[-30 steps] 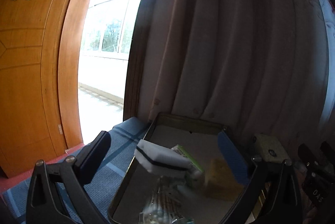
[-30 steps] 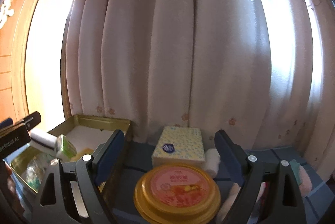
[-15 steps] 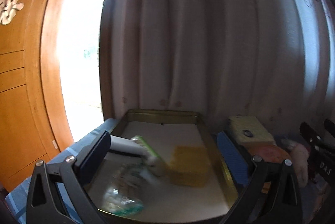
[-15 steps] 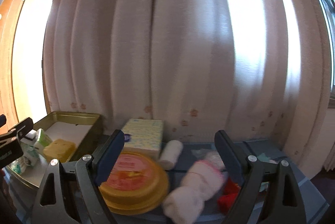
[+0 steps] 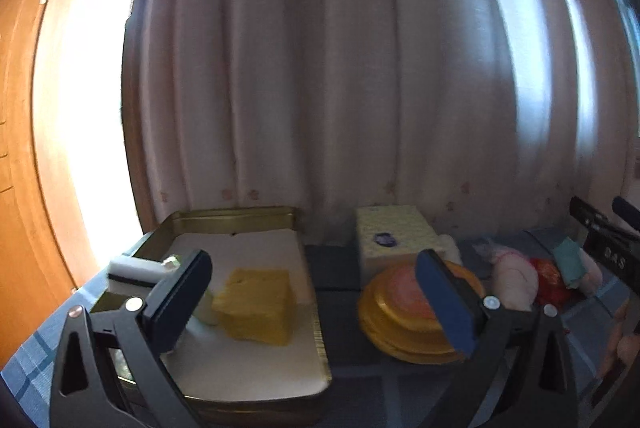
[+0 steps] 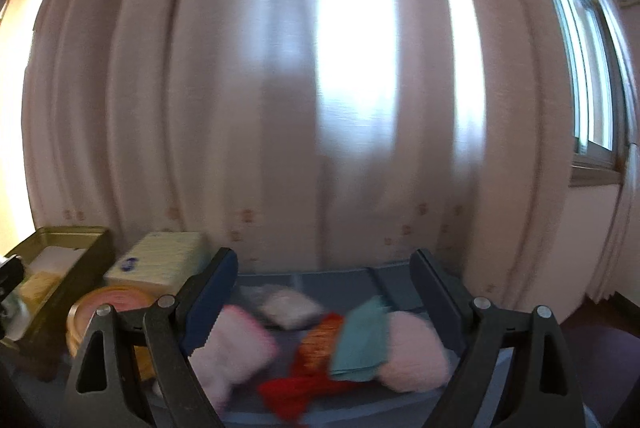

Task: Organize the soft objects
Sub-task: 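Grasp the white pink-trimmed towel roll with the left tool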

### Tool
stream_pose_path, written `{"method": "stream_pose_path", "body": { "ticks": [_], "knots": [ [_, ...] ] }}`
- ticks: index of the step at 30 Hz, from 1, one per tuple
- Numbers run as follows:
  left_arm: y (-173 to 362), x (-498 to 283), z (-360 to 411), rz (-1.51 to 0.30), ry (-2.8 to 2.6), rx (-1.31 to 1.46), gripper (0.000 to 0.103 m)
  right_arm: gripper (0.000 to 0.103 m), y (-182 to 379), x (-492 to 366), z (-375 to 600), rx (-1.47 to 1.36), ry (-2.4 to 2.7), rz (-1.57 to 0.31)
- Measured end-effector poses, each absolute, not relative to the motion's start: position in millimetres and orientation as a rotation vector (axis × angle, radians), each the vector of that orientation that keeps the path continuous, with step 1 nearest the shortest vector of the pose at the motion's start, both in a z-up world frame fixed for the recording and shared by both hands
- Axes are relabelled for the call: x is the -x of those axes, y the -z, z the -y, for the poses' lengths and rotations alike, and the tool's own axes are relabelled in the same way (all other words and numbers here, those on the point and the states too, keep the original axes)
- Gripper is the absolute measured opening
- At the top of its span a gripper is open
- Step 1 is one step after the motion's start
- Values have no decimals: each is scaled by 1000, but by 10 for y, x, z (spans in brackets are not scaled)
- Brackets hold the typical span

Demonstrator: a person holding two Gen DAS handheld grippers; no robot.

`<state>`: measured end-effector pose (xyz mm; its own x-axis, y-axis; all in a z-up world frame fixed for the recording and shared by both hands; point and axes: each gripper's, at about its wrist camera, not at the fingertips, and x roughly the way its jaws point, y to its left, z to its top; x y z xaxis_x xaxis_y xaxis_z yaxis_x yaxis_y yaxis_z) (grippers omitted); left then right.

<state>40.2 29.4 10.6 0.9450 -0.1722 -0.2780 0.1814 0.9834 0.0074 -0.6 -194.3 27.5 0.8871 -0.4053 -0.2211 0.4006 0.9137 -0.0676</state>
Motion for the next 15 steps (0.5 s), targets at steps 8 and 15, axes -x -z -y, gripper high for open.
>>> {"method": "stream_pose_path", "body": {
  "ticks": [8,15],
  "knots": [
    [-98,-333,100,-276,294,-70,102,89,-300,191,2451,-22,524,-233],
    [-59,-312,737,-286,433,-219,91,89,-304,305,2756,-96,560,-236]
  ]
}}
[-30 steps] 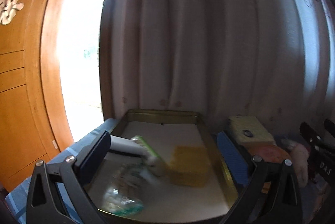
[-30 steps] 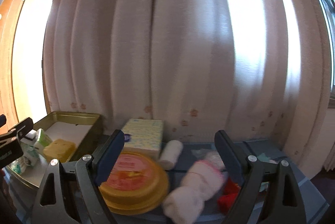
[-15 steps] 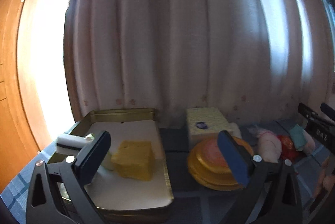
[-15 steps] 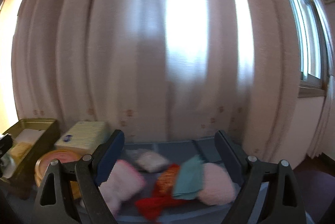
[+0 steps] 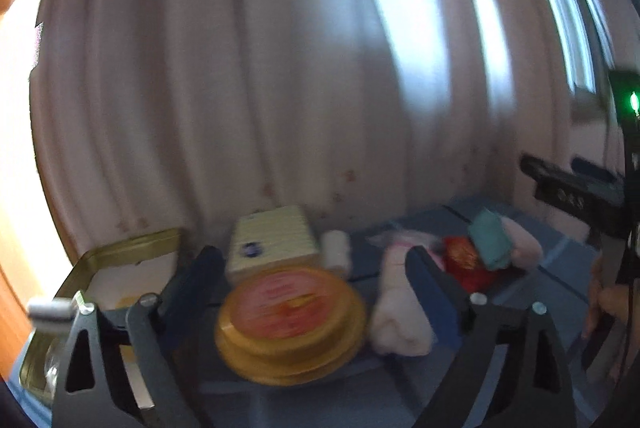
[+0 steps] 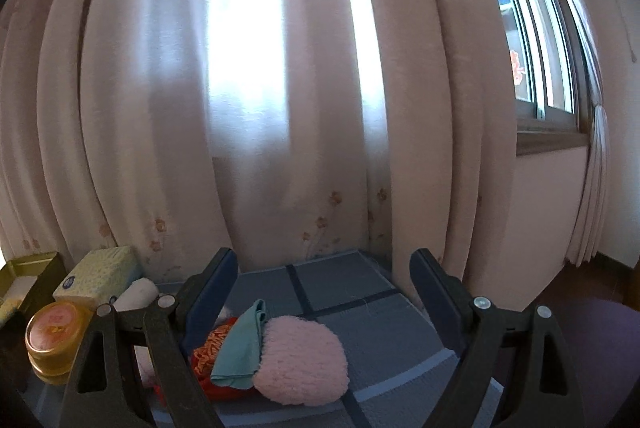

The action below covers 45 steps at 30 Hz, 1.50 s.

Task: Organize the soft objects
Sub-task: 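Grasp the white pink-trimmed towel roll with the left tool, then grasp the pink fluffy pad with the right tool while the left holds the towel roll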

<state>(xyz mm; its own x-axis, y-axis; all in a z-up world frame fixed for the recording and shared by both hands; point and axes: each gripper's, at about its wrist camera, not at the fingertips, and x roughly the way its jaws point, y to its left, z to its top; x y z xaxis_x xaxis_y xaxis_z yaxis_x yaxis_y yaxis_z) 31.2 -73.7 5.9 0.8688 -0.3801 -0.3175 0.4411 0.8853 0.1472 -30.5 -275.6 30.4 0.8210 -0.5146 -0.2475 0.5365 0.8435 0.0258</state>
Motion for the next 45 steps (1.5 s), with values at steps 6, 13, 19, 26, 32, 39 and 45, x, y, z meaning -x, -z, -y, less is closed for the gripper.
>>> {"method": "stream_pose_path", "body": {
  "ticks": [6,13,19,26,32,39,45],
  "knots": [
    [60,-546,1297,-442,478,-337,69,90,-307,306,2767,-102,576,-240],
    [232,-682,1665,-586,504,-422,54,90,-299,342,2845,-143,587,-235],
    [386,-701,1808,-696,536,-426,54,90,-275,407,3004,-222,610,-233],
    [383,-609,1730,-701,581,-350,31,90,-218,494,3288,-376,635,-247],
    [145,-408,1403,-541,654,-193,28,90,-196,496,3387,-438,615,-260],
    [20,-289,1176,-427,650,-82,28,90,-139,421,3474,-490,562,-301],
    [21,-316,1203,-429,628,-89,28,89,-11,291,3476,-515,455,-467]
  ]
}}
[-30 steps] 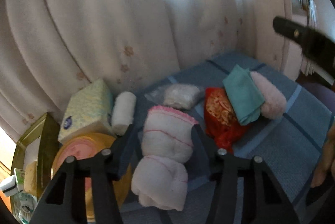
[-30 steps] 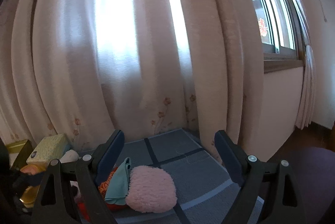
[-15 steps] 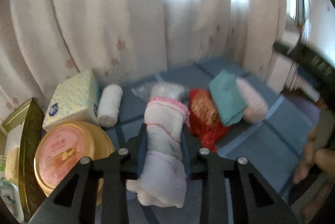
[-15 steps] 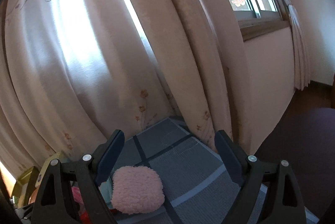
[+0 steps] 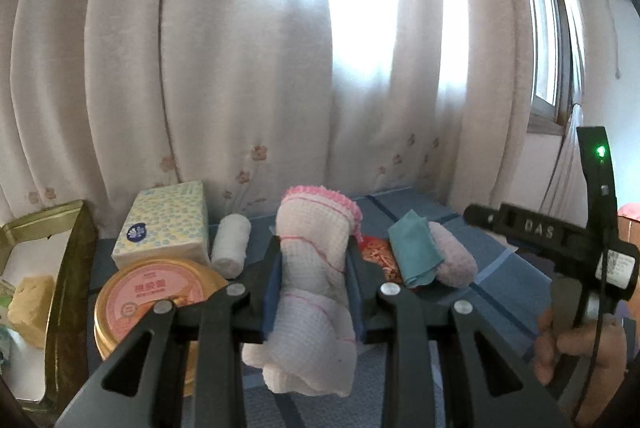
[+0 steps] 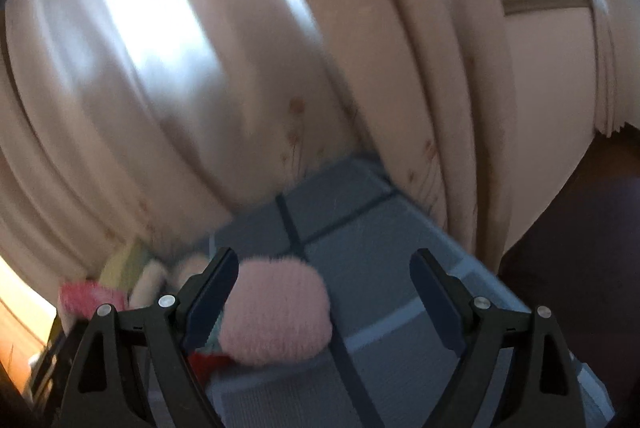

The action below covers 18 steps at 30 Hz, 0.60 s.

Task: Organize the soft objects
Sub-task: 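Grasp the pink fluffy pad with the right tool while the left holds the towel roll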

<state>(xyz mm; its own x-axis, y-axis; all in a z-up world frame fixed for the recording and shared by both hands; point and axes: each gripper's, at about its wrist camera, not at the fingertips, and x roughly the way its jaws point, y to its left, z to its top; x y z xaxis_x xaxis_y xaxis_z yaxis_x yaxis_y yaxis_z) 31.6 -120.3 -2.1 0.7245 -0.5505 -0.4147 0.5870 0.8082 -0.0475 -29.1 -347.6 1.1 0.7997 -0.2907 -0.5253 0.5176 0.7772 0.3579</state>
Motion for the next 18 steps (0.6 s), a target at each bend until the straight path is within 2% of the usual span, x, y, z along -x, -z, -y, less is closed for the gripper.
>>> {"method": "stream_pose_path", "body": {
  "ticks": [6,8,15,17,18],
  "knots": [
    [11,-309,1185,-433,625,-84,28,81,113,79,3376,-497,366,-606],
    [14,-317,1181,-441,625,-79,28,73,166,-32,3335,-483,361,-656],
    [32,-371,1162,-471,621,-67,29,70,296,-198,3261,-479,315,-742],
    [31,-367,1160,-469,621,-67,29,49,303,-237,3180,-446,284,-761],
    [33,-363,1158,-468,621,-68,29,47,303,-239,3150,-434,277,-766]
  ]
}}
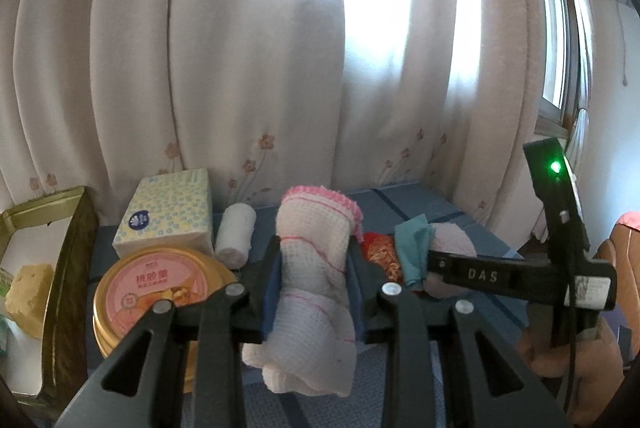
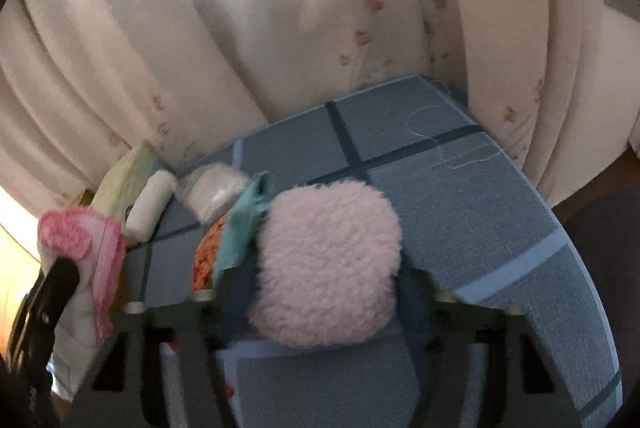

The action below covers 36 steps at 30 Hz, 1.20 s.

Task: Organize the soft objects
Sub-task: 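Grasp the pink fluffy pad with the right tool while the left holds the towel roll, then carry the towel roll and pink pad over the gold tray with both tools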

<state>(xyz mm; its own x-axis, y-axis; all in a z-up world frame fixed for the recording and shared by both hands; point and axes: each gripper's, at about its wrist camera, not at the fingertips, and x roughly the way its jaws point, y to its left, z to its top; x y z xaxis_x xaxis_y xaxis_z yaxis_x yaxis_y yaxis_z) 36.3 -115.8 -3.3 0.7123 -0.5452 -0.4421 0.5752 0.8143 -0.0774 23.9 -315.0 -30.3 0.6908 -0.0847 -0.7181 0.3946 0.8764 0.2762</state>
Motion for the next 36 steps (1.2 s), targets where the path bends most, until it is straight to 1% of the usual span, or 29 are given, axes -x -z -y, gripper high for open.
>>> {"method": "stream_pose_path", "body": {
  "ticks": [1,2,4,6,8,9,15,25,29,36],
  "knots": [
    [34,-361,1157,-467,621,-67,29,40,295,-220,3125,-423,282,-767],
    [33,-360,1158,-467,620,-67,29,35,283,-192,3115,-415,294,-762],
    [29,-354,1156,-463,619,-67,29,35,235,-105,3093,-409,317,-726],
    [24,-344,1146,-457,619,-67,29,35,124,54,3086,-408,355,-636],
    [22,-339,1135,-452,620,-67,29,36,3,262,3061,-410,378,-506],
    [20,-336,1129,-450,620,-65,31,36,-39,349,3043,-407,382,-456],
    [14,-345,1106,-448,614,-60,31,36,-162,544,2953,-374,341,-336],
    [-11,-325,993,-430,568,-33,31,36,-226,566,2590,-307,321,-298],
    [-12,-326,841,-423,550,0,31,36,-258,550,2354,-246,327,-276],
    [12,-383,513,-446,531,86,31,36,-250,468,2082,-220,284,-274]
  ]
}}
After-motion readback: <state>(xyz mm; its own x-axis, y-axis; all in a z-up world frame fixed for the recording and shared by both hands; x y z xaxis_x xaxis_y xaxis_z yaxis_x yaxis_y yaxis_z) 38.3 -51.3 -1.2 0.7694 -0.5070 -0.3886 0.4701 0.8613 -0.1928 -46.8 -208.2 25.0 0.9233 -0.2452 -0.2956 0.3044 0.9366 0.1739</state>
